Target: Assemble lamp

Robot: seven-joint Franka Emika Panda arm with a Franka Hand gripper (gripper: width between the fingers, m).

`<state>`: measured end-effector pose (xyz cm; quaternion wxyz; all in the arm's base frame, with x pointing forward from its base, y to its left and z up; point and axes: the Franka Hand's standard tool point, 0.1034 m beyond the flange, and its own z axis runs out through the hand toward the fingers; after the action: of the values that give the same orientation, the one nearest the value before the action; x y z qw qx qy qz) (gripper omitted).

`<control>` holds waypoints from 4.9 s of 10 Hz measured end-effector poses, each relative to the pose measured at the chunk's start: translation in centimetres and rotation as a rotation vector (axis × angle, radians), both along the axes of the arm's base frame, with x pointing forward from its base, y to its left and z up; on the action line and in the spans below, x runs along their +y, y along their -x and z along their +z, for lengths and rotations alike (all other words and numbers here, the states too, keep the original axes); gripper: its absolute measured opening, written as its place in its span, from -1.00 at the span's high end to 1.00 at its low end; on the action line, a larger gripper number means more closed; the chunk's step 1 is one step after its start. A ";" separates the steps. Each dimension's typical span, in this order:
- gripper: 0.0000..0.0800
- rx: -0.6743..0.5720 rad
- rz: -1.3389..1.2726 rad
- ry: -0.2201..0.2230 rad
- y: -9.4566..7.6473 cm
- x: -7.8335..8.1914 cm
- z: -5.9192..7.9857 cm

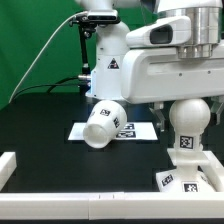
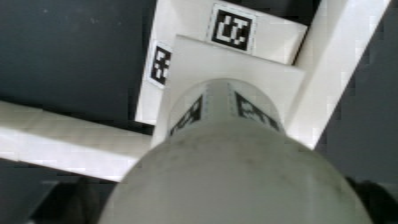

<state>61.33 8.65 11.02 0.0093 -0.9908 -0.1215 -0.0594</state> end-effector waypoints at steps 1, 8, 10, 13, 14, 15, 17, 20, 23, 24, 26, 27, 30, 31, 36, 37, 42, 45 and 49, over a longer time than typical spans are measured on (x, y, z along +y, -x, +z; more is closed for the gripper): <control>-0.42 0.001 -0.035 -0.006 0.0 0.0 0.0; -0.43 0.049 -0.839 -0.094 -1.0 0.0 -0.1; -0.43 0.086 -1.143 -0.162 -1.3 0.2 0.0; -0.43 0.105 -1.263 -0.184 -1.1 0.3 -0.1; -0.43 0.102 -1.221 -0.180 -1.1 0.3 -0.1; -0.71 0.087 -1.049 -0.161 -1.1 0.7 0.3; -0.74 0.060 -0.789 -0.158 -0.8 1.7 1.7; -0.75 0.049 -0.604 -0.136 -0.6 1.7 1.7; -0.75 0.023 -0.255 -0.066 -0.6 1.4 1.6; -0.75 0.015 -0.051 -0.022 -0.7 1.2 1.5; -0.75 0.014 0.114 0.005 -0.8 0.9 1.2; -0.75 0.012 0.178 0.013 -0.8 0.8 1.2; -0.75 0.004 0.352 0.040 -1.2 0.7 0.9; -0.75 -0.017 0.383 0.064 -1.5 0.9 1.0; -0.43 -0.014 0.167 0.037 -1.6 0.6 1.0; -0.43 -0.022 0.060 0.033 -1.7 0.7 1.1; -0.43 -0.018 -0.663 -0.053 -2.1 -0.3 1.3; -0.43 -0.005 -1.007 -0.155 -2.5 -1.0 1.4; -0.70 -0.017 -0.756 -0.119 -2.5 -0.9 1.4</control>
Offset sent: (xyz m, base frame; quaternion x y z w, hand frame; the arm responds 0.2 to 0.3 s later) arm 0.0189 -0.0053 0.0008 -0.0141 -0.0176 0.1249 0.9919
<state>63.85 7.79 12.37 0.0434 -0.9629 0.2559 -0.0738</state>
